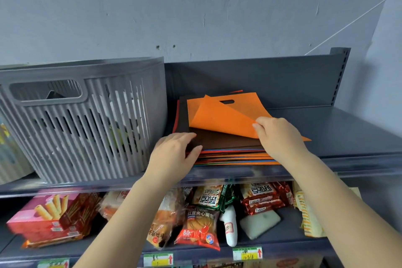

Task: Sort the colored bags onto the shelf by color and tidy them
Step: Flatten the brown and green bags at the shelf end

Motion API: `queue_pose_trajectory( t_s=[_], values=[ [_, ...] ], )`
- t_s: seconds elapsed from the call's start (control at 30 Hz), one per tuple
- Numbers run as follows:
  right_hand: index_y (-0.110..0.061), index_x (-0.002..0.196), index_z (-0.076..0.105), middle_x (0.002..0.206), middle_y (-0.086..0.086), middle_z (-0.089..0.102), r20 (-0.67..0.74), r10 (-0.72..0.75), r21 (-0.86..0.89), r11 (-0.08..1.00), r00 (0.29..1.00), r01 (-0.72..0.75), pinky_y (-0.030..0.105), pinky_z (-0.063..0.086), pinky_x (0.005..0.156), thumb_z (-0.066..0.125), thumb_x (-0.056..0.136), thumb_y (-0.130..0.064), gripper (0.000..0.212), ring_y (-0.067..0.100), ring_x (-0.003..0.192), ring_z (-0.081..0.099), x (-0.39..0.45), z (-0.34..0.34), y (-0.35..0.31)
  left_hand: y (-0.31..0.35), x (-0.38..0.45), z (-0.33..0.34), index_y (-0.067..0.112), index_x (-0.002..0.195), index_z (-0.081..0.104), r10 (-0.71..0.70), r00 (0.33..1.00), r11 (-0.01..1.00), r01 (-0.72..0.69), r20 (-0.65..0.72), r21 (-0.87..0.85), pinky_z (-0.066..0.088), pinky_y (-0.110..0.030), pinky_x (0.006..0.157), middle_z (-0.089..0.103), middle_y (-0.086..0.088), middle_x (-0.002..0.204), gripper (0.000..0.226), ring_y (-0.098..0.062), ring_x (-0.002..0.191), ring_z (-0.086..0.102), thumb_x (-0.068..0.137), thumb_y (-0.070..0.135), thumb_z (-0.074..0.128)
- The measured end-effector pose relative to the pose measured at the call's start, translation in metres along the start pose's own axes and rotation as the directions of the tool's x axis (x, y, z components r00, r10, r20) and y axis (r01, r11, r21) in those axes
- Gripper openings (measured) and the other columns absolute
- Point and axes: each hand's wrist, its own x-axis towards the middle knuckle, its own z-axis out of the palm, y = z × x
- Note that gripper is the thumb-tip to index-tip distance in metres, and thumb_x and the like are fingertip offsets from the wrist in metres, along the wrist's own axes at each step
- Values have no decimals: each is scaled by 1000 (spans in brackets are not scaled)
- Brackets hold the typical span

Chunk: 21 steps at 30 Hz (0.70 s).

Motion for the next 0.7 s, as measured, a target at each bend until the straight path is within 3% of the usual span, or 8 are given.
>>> queue_pose_trajectory(
  t_s=[0.1,0.2,0.33,0.47,0.57,0.7],
  values=[
    [-23,66,36,58,-7,39,-10,11,-23,1000,1000,-11,24,22,46,35,102,-27,36,16,58,43,-4,-4,3,2,-4,3,15,126,59,45,998,999,-45,44,6,37,-35,101,62,-1,125,59,-19,118,55,86,50,34],
    [-20,80,43,64,-7,42,-18,2,-56,998,1000,-3,21,22,46,34,102,-27,25,17,66,46,-10,-10,3,0,-8,2,14,120,65,79,997,997,-79,11,6,43,-38,95,67,-3,117,52,-22,111,60,85,45,41],
    [-20,81,43,67,-6,45,-37,-17,-71,997,999,14,21,22,47,34,102,-28,24,18,67,46,-17,-17,0,-1,-11,-4,15,111,70,130,991,990,-131,-22,-58,50,-39,87,71,-2,106,42,-23,102,65,86,36,44],
    [-20,81,45,62,-8,42,-62,-27,-64,998,998,23,22,21,46,34,102,-28,25,18,65,47,-23,-21,1,1,-11,-10,19,112,68,69,994,994,-75,-79,-74,49,-32,76,71,-3,99,30,-23,92,64,98,29,45],
    [-20,87,52,70,-4,51,-89,-33,-43,999,996,29,21,22,47,35,102,-28,24,17,66,47,-26,-27,2,4,-11,-16,19,114,66,4,991,997,-15,-135,-81,47,-30,70,70,-1,97,26,-23,88,63,99,24,45],
    [-19,91,59,66,-7,50,-110,-59,4,998,992,60,22,24,48,37,101,-29,26,17,65,49,-31,-35,4,6,-11,-25,16,107,69,-3,973,992,-26,-230,-122,48,-31,65,71,-2,90,23,-26,80,65,98,22,48]
  ],
)
